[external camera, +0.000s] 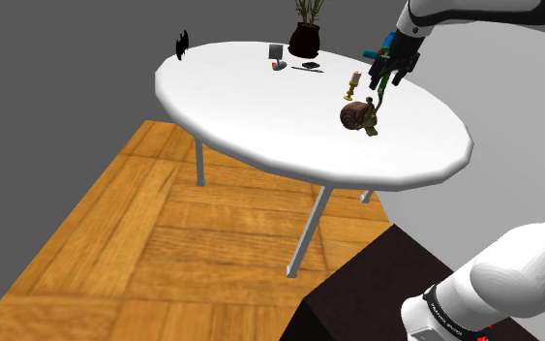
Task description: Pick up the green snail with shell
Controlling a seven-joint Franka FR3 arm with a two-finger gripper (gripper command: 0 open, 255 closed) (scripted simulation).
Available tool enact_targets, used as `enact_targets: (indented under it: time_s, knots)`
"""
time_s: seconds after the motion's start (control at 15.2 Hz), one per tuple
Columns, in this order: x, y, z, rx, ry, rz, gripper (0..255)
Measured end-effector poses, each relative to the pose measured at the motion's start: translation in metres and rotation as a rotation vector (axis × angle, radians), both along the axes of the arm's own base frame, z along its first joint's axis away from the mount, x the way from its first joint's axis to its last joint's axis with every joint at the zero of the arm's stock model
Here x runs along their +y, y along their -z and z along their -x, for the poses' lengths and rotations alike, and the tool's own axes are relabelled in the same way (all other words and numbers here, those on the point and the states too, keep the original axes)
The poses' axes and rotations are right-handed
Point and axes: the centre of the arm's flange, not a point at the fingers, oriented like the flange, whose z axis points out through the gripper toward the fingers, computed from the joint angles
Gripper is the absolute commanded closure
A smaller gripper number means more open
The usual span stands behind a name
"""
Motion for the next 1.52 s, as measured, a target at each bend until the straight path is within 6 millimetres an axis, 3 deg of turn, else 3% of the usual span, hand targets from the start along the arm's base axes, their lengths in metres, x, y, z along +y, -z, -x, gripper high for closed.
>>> enact_targets:
  time_s: [0.4, 0.46, 1.12, 1.52]
  knots:
    - [-0.001, 0.030, -0.003, -0.002, 0.003, 0.002, 0]
    - [-0.002, 0.032, -0.003, -0.002, 0.003, 0.002, 255]
    - [-0.001, 0.034, -0.003, -0.004, 0.003, 0.002, 255]
    - [-0.001, 0.009, -0.003, -0.002, 0.003, 0.002, 255]
